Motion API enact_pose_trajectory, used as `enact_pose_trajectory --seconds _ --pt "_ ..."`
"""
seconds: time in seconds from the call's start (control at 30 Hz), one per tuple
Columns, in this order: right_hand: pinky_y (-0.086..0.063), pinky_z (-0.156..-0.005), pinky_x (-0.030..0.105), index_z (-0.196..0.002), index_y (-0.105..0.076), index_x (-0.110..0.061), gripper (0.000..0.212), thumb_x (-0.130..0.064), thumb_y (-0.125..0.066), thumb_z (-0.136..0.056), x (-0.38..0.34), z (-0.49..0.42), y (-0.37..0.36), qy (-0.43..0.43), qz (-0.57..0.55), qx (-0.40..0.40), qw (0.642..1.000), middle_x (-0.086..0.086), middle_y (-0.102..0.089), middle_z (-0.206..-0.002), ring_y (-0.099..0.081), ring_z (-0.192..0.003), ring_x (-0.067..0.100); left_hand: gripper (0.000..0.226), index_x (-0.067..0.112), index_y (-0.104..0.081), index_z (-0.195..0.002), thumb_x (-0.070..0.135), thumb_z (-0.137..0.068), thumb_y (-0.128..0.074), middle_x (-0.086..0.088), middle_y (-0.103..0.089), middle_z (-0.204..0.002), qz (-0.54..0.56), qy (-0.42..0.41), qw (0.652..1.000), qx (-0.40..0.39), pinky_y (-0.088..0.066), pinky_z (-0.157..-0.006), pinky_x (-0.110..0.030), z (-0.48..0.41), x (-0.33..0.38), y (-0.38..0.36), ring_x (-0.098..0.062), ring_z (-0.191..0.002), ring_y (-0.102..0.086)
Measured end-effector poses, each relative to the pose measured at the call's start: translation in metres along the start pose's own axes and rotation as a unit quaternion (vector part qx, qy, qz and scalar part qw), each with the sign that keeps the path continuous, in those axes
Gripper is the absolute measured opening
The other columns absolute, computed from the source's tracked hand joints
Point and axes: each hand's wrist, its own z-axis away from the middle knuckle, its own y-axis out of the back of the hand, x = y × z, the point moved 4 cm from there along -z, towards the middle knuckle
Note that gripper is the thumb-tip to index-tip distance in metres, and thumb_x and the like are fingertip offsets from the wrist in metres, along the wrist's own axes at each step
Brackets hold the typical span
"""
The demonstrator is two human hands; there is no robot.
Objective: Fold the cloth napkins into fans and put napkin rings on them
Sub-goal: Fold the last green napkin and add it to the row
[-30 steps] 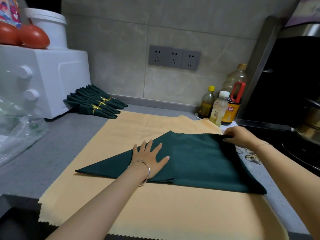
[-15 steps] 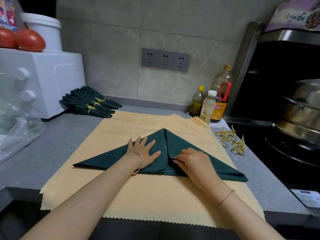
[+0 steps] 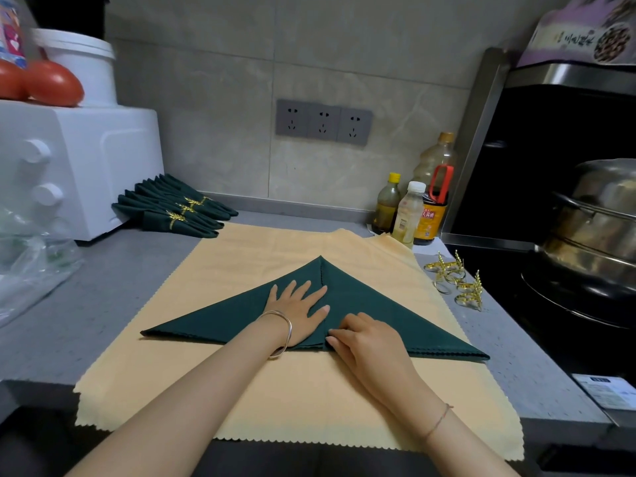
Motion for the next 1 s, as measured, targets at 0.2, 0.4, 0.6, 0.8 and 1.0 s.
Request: enact_pose_trajectory --seconds 0.2,0.4,0.6,0.8,1.0 --pt "-0.047 -0.064 0.028 -0.082 -0.071 -0.023 0.049 -0.048 -0.031 -0.098 0.011 -0.008 0.013 -0.133 -0.151 -0.135 0.970 -0.007 -0.067 -0.076 -0.057 -0.073 0.008 0.056 0.043 0.003 -0.149 0.059 -0.097 -0.010 0.005 0.008 -0.160 -0.008 -0.004 1.000 -0.001 0.008 -0.117 -0.049 0.001 0.000 -0.001 -0.020 -0.147 0.012" --pt "-0.037 -0.103 0.028 -0.133 -0.054 -0.019 0.037 -0.028 -0.036 -0.102 0.058 -0.056 -0.010 -0.251 -0.215 -0.106 0.938 -0.002 -0.055 -0.136 -0.048 -0.127 0.015 0.058 0.041 0.003 -0.150 0.059 -0.097 -0.010 0.004 0.009 -0.160 -0.024 -0.004 1.000 0.002 0.008 -0.117 -0.049 0.000 0.000 -0.002 -0.021 -0.147 0.012" --pt "-0.018 -0.114 0.038 -0.144 -0.033 -0.014 0.043 -0.015 -0.027 -0.101 0.055 -0.093 -0.071 -0.179 -0.125 -0.265 0.939 0.005 -0.031 -0.153 -0.028 -0.139 0.022 0.058 0.040 0.004 -0.150 0.060 -0.097 -0.010 0.005 0.010 -0.160 -0.023 0.001 1.000 0.000 0.009 -0.117 -0.048 -0.001 -0.001 -0.002 -0.020 -0.147 0.013" --pt "-0.009 -0.117 0.036 -0.151 -0.016 -0.016 0.050 -0.031 -0.018 -0.104 0.063 -0.067 -0.078 -0.194 -0.103 -0.314 0.924 0.000 -0.011 -0.159 -0.011 -0.146 0.017 0.057 0.041 0.003 -0.150 0.059 -0.097 -0.011 0.006 0.010 -0.160 -0.018 0.003 1.000 0.001 0.010 -0.117 -0.047 -0.001 -0.001 -0.003 -0.019 -0.147 0.013" --pt "-0.006 -0.117 0.036 -0.152 -0.009 -0.021 0.053 -0.039 -0.015 -0.103 0.091 -0.018 -0.049 -0.229 -0.073 -0.322 0.916 -0.004 -0.005 -0.160 -0.005 -0.147 0.015 0.057 0.040 0.003 -0.150 0.058 -0.098 -0.010 0.005 0.010 -0.160 -0.019 0.002 1.000 -0.004 0.009 -0.117 -0.047 0.001 0.001 -0.002 -0.020 -0.147 0.012"
